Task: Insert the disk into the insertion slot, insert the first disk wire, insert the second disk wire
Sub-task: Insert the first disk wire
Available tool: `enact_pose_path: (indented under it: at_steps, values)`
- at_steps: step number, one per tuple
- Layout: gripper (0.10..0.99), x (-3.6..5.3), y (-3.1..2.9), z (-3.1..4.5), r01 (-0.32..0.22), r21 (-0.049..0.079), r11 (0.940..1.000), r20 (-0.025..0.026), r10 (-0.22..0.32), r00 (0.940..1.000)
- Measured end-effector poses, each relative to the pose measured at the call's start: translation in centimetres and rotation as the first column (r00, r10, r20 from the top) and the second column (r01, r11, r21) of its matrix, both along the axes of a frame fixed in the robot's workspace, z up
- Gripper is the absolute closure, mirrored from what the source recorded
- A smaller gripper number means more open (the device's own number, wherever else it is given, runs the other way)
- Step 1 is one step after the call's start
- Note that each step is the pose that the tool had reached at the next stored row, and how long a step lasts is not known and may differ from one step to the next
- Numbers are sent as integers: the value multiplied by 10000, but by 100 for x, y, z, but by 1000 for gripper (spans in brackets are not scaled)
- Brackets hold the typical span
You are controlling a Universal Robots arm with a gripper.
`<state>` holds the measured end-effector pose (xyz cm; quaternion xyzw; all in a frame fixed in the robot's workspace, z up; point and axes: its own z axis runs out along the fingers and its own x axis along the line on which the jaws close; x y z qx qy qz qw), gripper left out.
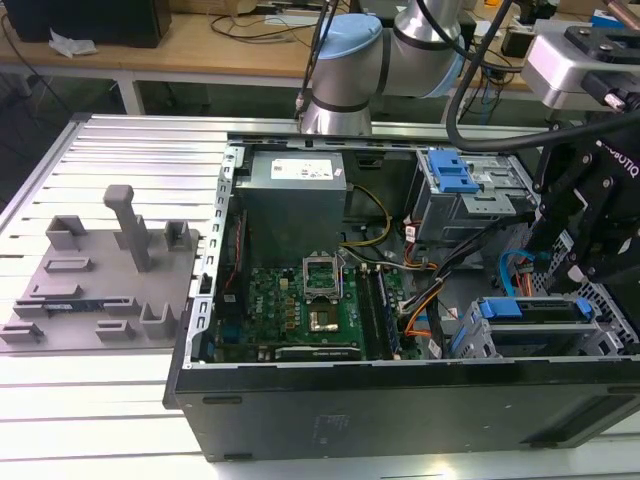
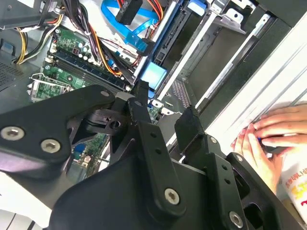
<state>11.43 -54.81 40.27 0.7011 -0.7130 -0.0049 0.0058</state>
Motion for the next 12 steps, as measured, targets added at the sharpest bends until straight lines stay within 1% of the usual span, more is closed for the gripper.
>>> enact_pose_path:
  at_steps: [4, 5, 6, 8, 9, 10, 11, 12]
  values:
    - [588, 0, 2, -1, 0, -6, 10000, 0, 0, 10000]
    - [588, 0, 17, -1, 0, -45, 10000, 0, 0, 10000]
    - [588, 0, 68, -1, 0, -166, 9999, 0, 0, 10000]
    - [588, 0, 130, 0, 1, -289, 9996, -1, -1, 10000]
    - [588, 0, 210, 0, 1, -494, 9988, 0, -1, 10000]
    - [588, 0, 301, -1, 0, -864, 9963, 0, 0, 10000]
    - [588, 0, 368, 0, 1, -1240, 9923, 0, -1, 10000]
    - [588, 0, 420, -1, 0, -1574, 9875, 0, 0, 10000]
